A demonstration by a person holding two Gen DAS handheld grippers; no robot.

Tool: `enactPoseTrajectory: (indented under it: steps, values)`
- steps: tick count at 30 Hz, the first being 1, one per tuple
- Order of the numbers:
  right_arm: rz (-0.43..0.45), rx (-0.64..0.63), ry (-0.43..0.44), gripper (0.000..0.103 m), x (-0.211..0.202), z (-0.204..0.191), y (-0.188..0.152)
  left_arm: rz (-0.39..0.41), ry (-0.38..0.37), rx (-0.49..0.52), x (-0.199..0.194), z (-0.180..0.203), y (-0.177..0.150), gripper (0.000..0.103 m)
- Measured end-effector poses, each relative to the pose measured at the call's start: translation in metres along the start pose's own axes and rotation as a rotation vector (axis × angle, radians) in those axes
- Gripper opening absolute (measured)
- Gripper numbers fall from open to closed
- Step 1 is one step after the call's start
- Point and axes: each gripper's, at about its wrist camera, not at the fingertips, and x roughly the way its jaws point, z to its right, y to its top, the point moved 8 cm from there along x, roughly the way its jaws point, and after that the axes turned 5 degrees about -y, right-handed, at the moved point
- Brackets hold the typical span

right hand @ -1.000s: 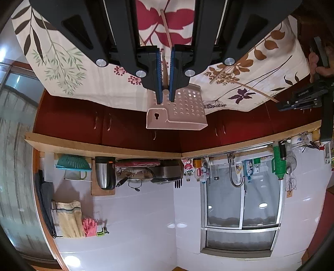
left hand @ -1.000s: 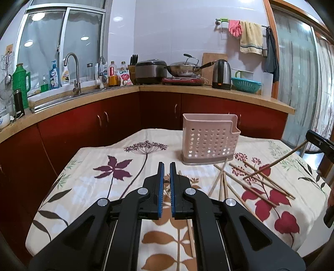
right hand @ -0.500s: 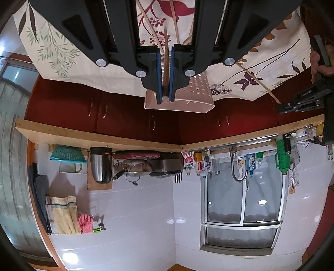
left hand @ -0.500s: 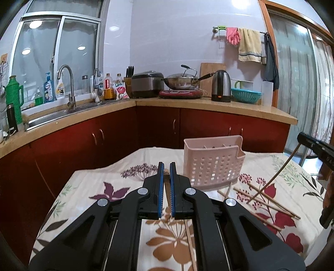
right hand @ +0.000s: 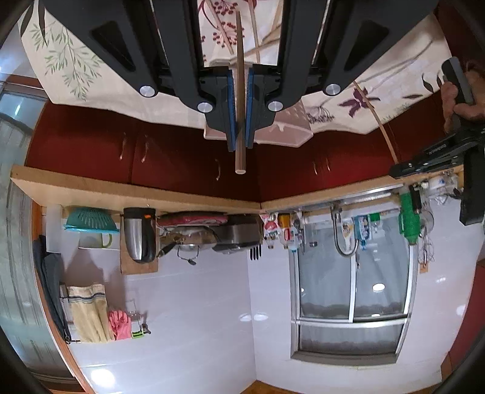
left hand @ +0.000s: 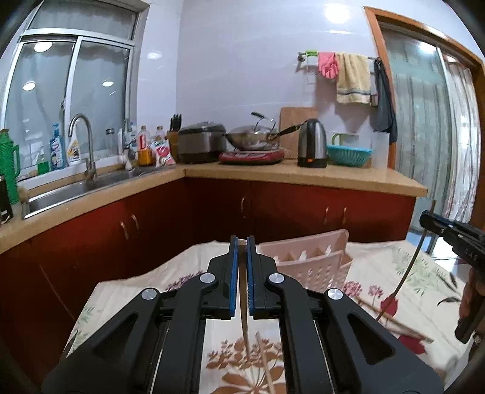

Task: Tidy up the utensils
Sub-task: 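Lift the held chopsticks with both grippers and carry them above the pink caddy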

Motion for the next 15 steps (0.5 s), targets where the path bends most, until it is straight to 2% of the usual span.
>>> enactPoseTrajectory:
  steps: [8, 15]
  values:
    - [0.086, 0.022, 0.036, 0.007, 0.0, 0.005, 0.045, 0.094, -0.07, 0.003, 0.002, 0.017, 0.061, 0.006]
    - [0.166, 0.022, 0.048, 0.007, 0.012, 0.01, 0.085, 0.17, -0.085, 0.008, 0.012, 0.028, 0.108, 0.006]
